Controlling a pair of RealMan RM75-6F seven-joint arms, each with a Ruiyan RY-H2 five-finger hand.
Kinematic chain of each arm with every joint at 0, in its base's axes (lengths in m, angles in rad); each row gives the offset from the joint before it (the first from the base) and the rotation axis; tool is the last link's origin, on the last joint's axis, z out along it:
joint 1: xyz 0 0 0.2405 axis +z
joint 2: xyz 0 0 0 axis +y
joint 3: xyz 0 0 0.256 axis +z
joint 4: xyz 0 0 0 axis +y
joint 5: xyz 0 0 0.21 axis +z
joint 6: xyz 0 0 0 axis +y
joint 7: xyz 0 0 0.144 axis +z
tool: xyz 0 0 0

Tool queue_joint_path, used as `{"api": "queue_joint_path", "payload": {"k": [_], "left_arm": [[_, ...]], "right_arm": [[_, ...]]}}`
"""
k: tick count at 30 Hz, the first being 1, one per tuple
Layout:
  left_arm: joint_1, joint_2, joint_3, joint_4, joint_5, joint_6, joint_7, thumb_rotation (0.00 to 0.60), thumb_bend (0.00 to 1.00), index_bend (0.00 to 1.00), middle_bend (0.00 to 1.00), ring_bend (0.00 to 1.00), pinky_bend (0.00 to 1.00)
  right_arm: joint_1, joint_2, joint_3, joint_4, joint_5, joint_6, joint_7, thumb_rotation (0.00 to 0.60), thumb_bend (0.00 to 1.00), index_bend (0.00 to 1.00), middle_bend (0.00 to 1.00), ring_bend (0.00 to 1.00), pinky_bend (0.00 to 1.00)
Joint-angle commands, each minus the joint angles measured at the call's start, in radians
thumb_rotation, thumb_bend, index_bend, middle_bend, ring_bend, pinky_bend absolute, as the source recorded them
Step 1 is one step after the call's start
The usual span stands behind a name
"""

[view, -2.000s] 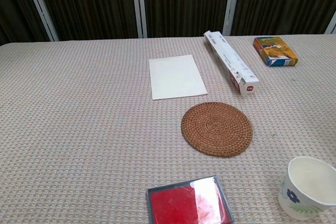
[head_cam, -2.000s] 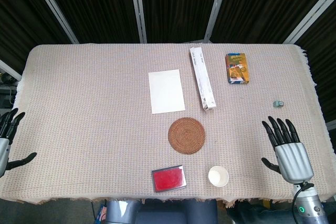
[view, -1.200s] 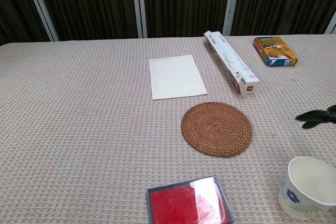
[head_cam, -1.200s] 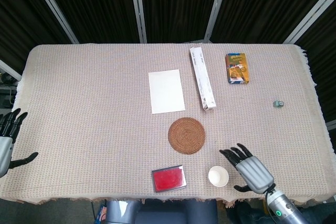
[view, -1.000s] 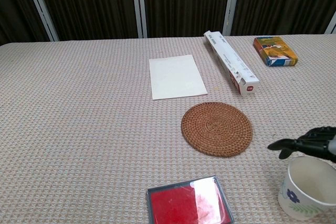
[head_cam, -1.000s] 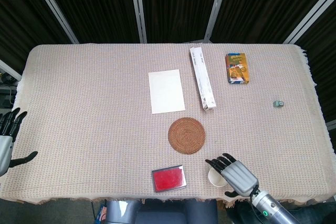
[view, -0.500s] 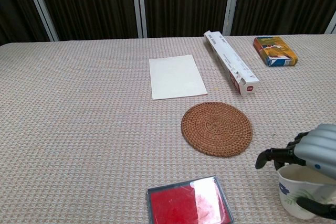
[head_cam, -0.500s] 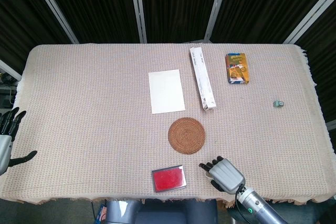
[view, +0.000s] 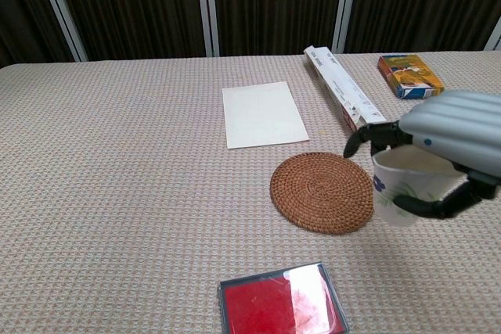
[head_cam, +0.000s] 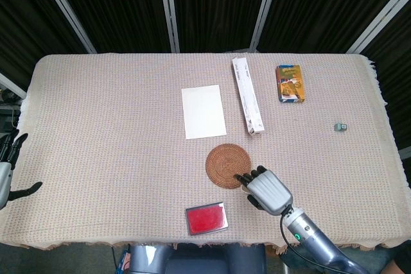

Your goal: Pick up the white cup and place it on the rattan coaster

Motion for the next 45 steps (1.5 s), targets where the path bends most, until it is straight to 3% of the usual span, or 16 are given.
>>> {"api": "queue_joint_path", "payload": {"k": [1,8,23,24,27,28,30,35,39,42,45], "left_arm": [[-0.004,0.000,-0.005,0.005,-0.013,-0.007,-0.001,0.600,0.00,0.00,0.00,0.00,0.00],[-0.009,-0.002,-0.006,0.007,-0.023,-0.017,0.005,0.600,0.00,0.00,0.00,0.00,0.00],[-0.014,0.000,-0.011,0.009,-0.046,-0.029,-0.001,0.600,0.00,0.00,0.00,0.00,0.00],[-0.014,0.001,-0.012,0.009,-0.047,-0.029,-0.002,0.600,0.00,0.00,0.00,0.00,0.00],[-0.015,0.002,-0.013,0.011,-0.052,-0.032,-0.006,0.600,0.00,0.00,0.00,0.00,0.00],[-0.016,0.003,-0.013,0.011,-0.054,-0.033,-0.007,0.600,0.00,0.00,0.00,0.00,0.00],[-0.016,0.004,-0.015,0.012,-0.056,-0.033,-0.009,0.600,0.00,0.00,0.00,0.00,0.00],[-0.016,0.003,-0.014,0.013,-0.054,-0.031,-0.007,0.600,0.00,0.00,0.00,0.00,0.00],[-0.013,0.006,-0.009,0.007,-0.044,-0.025,-0.010,0.600,0.00,0.00,0.00,0.00,0.00],[-0.007,0.010,-0.005,0.002,-0.028,-0.012,-0.019,0.600,0.00,0.00,0.00,0.00,0.00],[-0.002,0.013,0.001,-0.004,-0.010,-0.003,-0.025,0.600,0.00,0.00,0.00,0.00,0.00]], "right_arm": [[0.045,-0.021,0.059,-0.003,0.094,-0.037,-0.052,0.600,0.35,0.24,0.44,0.42,0.38],[0.100,-0.104,0.106,0.105,0.245,-0.071,-0.104,0.600,0.35,0.24,0.44,0.42,0.38],[0.223,-0.336,0.134,0.283,0.399,-0.077,-0.223,0.600,0.33,0.23,0.42,0.40,0.38],[0.225,-0.341,0.134,0.286,0.403,-0.075,-0.226,0.600,0.25,0.18,0.37,0.35,0.35],[0.235,-0.353,0.129,0.295,0.437,-0.069,-0.262,0.600,0.02,0.02,0.08,0.08,0.11],[0.237,-0.349,0.125,0.290,0.460,-0.069,-0.285,0.600,0.00,0.00,0.01,0.01,0.04],[0.238,-0.332,0.120,0.257,0.490,-0.059,-0.323,0.600,0.00,0.00,0.00,0.00,0.00],[0.211,-0.245,0.099,0.119,0.438,0.008,-0.341,0.600,0.00,0.00,0.00,0.00,0.00],[0.135,-0.095,0.050,-0.041,0.337,0.111,-0.326,0.600,0.00,0.00,0.00,0.00,0.00],[0.054,0.034,0.003,-0.123,0.249,0.193,-0.231,0.600,0.00,0.00,0.00,0.00,0.00],[-0.031,0.136,-0.044,-0.120,0.147,0.289,-0.077,0.600,0.00,0.00,0.00,0.00,0.00]]}}
